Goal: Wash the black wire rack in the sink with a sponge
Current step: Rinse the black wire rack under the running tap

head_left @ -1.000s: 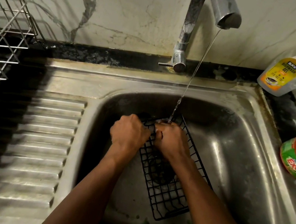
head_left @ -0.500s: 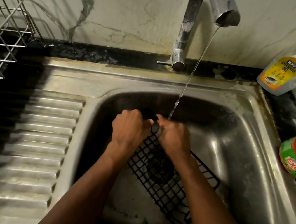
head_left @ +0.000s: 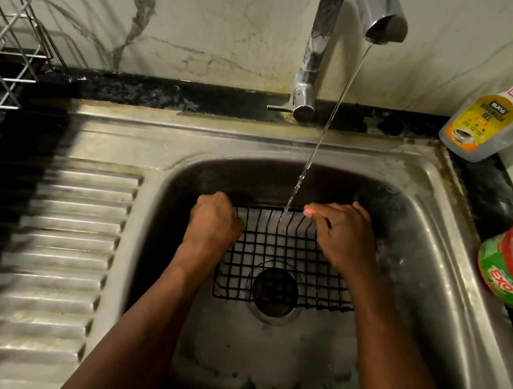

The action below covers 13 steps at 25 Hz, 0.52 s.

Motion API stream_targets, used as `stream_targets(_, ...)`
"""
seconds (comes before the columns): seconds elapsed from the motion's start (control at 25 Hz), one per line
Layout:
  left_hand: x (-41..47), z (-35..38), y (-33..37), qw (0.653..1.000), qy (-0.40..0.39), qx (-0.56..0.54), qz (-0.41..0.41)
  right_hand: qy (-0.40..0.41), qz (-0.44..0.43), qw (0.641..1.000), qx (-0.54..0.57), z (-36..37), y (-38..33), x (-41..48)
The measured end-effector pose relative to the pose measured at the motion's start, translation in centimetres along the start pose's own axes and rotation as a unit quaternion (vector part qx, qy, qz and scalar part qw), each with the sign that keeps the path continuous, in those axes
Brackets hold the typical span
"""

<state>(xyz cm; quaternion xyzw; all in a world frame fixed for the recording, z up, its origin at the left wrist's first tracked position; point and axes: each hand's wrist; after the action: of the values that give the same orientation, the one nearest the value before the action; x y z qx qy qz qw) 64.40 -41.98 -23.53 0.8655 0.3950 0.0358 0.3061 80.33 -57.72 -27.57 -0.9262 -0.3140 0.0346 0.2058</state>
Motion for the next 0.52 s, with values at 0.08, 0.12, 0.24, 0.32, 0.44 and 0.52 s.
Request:
stream_targets(0.08, -0.2, 0.3, 0.0, 1.000, -0.004, -0.010, 0.003, 0.018, 0.024, 1.000, -0.010, -0.5, 0.6, -0.1)
stream_targets(0.12, -0.1, 0.6, 0.2, 1.000, -0.011, -0.020, 0.010, 0.017, 0.012, 1.000, -0.017, -0.3, -0.2, -0.2)
stream_targets(0.24, -0.2, 0.9, 1.3, 0.998, -0.025, -0.022, 0.054, -0.051, -0.086, 0.995, -0.027, 2.2, -5.7, -0.9)
stream_targets(0.32, 0.0, 0.7, 1.5, 0.998, -0.014, 0.003, 0.059, -0.080, -0.116, 0.990, -0.005, 3.2, -8.2, -0.9)
stream_targets(0.44, 0.4, 1.0, 0.3, 0.999, -0.022, -0.012, 0.034, -0.064, -0.125, 0.989, -0.053, 2.4, -5.9, -0.6)
stream_targets(0.52, 0.5, 1.1, -0.5, 1.000, 0.007, -0.017, 0.012, -0.039, -0.072, 0.996, -0.029, 0.8, -1.8, -0.4)
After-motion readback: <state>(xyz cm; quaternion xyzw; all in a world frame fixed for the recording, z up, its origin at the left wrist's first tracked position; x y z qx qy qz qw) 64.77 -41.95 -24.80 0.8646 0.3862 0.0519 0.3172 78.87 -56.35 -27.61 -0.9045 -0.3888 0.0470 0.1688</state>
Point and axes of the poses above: each hand's wrist, its own x-axis towards the middle knuckle, its own z-axis out of the palm, y = z × x, and after that the axes turned 13 degrees about z, right-handed
